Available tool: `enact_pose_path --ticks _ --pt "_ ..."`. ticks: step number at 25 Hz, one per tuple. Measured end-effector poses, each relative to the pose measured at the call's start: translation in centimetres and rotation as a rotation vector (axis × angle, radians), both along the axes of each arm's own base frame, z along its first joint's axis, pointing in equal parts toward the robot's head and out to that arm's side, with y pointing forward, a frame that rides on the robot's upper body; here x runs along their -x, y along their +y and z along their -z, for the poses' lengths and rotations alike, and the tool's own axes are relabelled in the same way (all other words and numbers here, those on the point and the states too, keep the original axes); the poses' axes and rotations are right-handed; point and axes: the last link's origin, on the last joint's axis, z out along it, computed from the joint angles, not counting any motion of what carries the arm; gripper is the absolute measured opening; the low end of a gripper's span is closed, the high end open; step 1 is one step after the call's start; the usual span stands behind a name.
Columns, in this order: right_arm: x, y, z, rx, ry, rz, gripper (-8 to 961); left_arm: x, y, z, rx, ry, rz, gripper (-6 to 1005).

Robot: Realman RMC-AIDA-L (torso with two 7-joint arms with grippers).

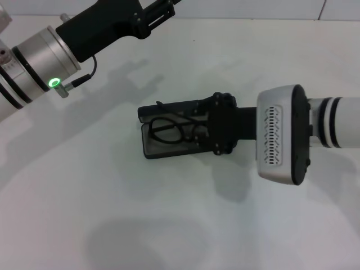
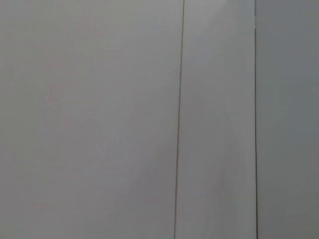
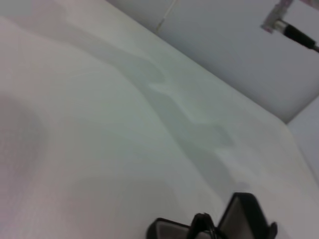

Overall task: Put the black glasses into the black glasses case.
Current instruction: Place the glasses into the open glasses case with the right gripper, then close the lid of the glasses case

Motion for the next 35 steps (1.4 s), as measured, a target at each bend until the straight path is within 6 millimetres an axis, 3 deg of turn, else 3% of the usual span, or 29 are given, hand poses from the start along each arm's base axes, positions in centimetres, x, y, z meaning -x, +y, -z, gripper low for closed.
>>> enact_pose_path --ticks 12,20,26,32,35 --pt "-0.2 -0.3 0.8 0.035 -0.023 0.000 376 0.4 -0.2 -0.1 -0.002 -0.002 -0.010 638" --pt "0.1 -1.2 -1.1 0.003 0.036 -0.004 385 0.4 -0.2 -0.1 -0.006 -0.004 -0.011 638" --pt "-1.0 -2.0 -5.6 0.095 0.169 0.054 392 0.6 -0.2 0.1 0.012 0.006 -0.016 639" --pt "-6.0 -2.4 -13.8 0.144 0.485 0.217 399 1.2 -0.1 1.3 0.113 0.091 -0.060 639" --pt "-8.7 -2.6 -16.5 0.118 0.641 0.296 402 1.6 0.2 2.1 0.166 0.176 -0.089 639"
